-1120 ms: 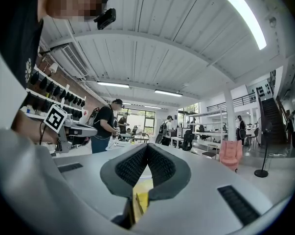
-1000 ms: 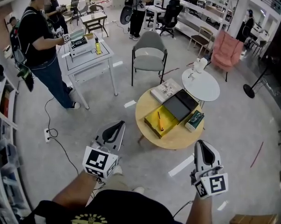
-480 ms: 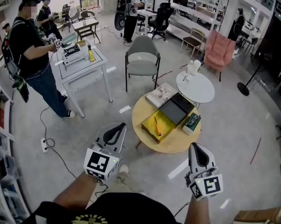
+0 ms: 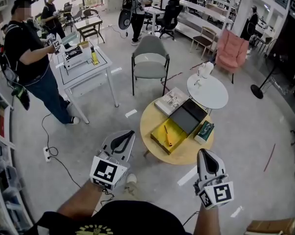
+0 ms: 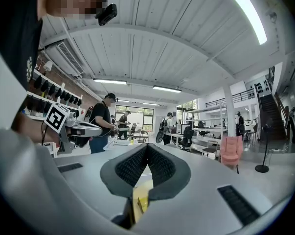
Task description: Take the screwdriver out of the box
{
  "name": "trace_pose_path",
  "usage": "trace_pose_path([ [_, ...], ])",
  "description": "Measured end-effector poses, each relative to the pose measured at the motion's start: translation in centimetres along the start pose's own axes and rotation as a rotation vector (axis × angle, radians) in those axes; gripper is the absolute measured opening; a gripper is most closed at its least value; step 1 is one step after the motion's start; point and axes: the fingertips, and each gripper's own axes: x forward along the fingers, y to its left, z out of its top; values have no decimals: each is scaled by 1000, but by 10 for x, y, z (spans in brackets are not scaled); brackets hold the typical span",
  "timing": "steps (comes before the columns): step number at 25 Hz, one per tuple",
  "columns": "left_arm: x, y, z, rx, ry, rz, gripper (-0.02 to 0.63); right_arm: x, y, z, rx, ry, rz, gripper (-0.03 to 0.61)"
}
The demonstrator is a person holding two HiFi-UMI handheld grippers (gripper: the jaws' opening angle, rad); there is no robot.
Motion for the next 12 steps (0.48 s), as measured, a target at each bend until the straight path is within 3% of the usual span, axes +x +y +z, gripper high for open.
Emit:
trace_pose_path([
  [12, 64, 23, 4, 6, -6, -72, 12, 51, -29, 0, 18, 14, -35, 14],
])
